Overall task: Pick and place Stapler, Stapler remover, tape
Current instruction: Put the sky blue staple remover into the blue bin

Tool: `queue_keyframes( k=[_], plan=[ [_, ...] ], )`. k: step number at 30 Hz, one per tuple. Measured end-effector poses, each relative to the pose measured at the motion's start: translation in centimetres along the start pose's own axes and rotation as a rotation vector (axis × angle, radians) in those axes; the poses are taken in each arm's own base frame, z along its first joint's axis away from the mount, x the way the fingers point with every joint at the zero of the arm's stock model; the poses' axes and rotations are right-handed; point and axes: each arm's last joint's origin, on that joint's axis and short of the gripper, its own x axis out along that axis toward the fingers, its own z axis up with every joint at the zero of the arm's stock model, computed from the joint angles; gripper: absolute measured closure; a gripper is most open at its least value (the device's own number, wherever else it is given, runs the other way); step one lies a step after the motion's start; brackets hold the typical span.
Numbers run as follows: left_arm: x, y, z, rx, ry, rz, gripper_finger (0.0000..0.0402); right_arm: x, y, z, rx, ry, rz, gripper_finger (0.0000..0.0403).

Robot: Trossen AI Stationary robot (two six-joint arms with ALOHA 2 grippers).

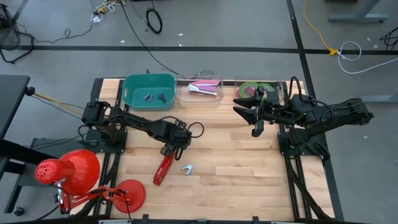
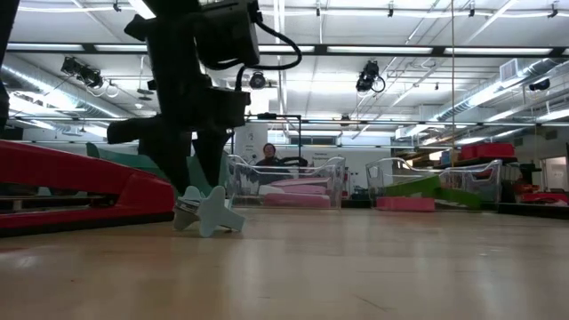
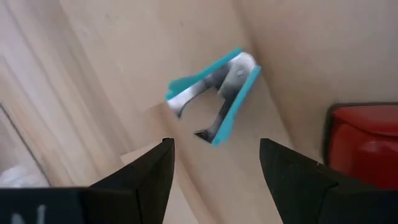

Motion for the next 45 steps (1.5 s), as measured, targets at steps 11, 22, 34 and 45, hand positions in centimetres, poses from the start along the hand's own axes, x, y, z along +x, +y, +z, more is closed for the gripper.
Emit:
queue_keyframes(
  k=[11, 22, 34, 45],
  plan=[
    [0.3, 0.1, 0.3, -0.002, -0.042, -0.024, 0.0198, 0.0, 0.0, 0.0, -0.001, 0.001, -0.001, 0.0257],
    [0.5, 0.7, 0.1, 0.017, -0.061, -0.071, 0.0262, 0.0, 0.0, -0.1, 0.001, 0.007, -0.003, 0.0257],
    [0.4, 0.7, 0.3, 0.026, -0.065, -0.025, 0.0275, 0.0, 0.0, -0.1, 0.017, 0.007, -0.002, 0.0257],
    [-0.8, 1.9, 1.7, 0.158, -0.113, 0.073, 0.0275, 0.0, 0.0, -0.1, 0.02, 0.006, -0.004, 0.0257]
  ],
)
